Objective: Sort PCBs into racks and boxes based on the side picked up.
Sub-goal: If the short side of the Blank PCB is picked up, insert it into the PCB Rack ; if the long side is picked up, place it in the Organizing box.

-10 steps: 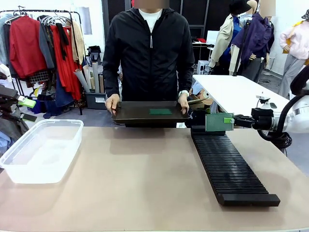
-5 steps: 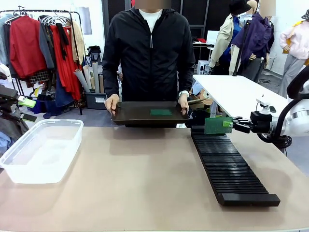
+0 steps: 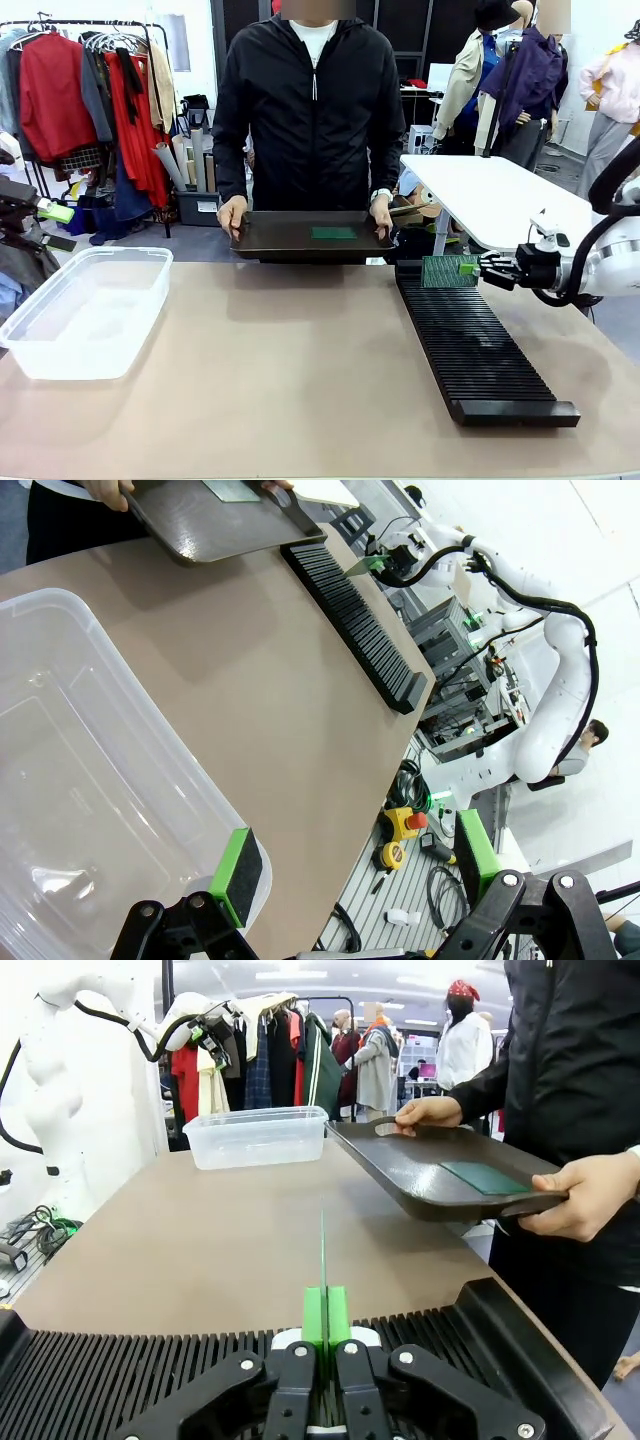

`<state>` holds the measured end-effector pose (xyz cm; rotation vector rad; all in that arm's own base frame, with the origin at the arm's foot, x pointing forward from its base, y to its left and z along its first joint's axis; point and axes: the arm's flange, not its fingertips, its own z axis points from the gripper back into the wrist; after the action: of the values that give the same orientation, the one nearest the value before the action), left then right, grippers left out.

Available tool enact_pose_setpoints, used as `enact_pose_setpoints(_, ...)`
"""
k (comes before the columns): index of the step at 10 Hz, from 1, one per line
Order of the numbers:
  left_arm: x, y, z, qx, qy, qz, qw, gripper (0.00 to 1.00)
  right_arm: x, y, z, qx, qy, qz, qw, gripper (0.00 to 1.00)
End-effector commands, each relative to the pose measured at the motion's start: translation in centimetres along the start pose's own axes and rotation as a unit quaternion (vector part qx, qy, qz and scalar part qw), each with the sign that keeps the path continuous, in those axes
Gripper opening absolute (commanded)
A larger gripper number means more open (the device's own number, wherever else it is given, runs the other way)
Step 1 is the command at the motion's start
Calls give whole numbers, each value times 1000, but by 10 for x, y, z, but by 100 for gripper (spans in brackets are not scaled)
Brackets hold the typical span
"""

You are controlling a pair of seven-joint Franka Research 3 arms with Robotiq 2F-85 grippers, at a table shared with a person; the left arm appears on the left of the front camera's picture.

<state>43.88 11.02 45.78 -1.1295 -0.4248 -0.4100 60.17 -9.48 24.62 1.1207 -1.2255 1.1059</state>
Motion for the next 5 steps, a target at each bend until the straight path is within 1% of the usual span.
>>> enact_pose_setpoints(1,0,-2,1,-3,-1,4,1000,100,-9,-4,0,-9,-10,2,1000,0)
enact_pose_setpoints(5,0,-2,1,-3,-1,4,1000,100,-27,-11,2,-11,-9,-26,1000,0)
